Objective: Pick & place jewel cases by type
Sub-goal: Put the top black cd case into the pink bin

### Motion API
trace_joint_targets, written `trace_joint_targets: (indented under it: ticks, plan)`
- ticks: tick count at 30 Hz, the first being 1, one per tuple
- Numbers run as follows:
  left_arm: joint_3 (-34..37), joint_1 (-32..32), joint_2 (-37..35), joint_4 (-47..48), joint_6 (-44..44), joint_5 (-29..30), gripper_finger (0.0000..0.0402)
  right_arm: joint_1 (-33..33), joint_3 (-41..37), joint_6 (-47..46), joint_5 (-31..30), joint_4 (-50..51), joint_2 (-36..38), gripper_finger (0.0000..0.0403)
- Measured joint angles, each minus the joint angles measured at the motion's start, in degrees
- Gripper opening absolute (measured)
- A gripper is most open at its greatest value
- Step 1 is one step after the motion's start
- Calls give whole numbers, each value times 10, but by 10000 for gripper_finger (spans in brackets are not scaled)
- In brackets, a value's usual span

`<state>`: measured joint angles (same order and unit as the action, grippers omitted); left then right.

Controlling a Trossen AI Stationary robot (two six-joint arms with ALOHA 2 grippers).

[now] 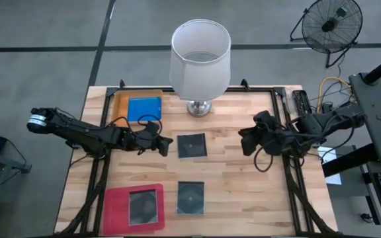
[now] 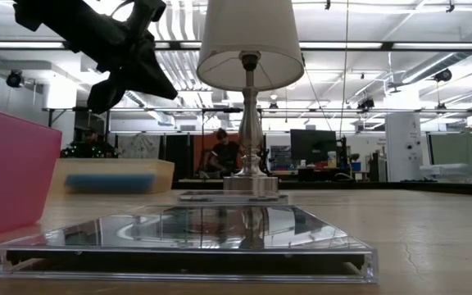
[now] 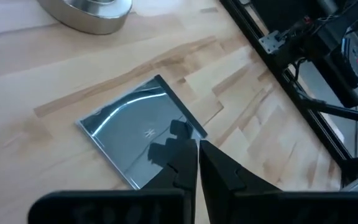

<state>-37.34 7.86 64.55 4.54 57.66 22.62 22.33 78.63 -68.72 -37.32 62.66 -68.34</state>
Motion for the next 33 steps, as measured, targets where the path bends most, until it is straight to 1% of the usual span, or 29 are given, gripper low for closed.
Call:
trace_joint_targets:
  ticks: [6,10,13,17,20,24,26,33]
  plan:
    - [0,0,0,1,46,0,0,-33,-38,-32,66,0,0,57]
    - [0,-6,0,2,66,0,0,-61,-80,-22,135,-13,0,57]
    - [0,-13,2,4,86,0,0,-88,-115,19,185,-39,1,57]
    - [1,-27,18,20,164,0,0,-129,-164,85,250,-106,5,57]
    - [1,-32,43,20,206,-4,0,-155,-200,125,283,-163,8,57]
    - [1,-36,86,17,281,-35,0,-195,-242,169,334,-224,12,57]
    - [1,-36,109,17,304,-51,0,-218,-260,191,363,-245,12,57]
    - [0,-37,156,16,356,-57,0,-279,-314,228,399,-321,11,57]
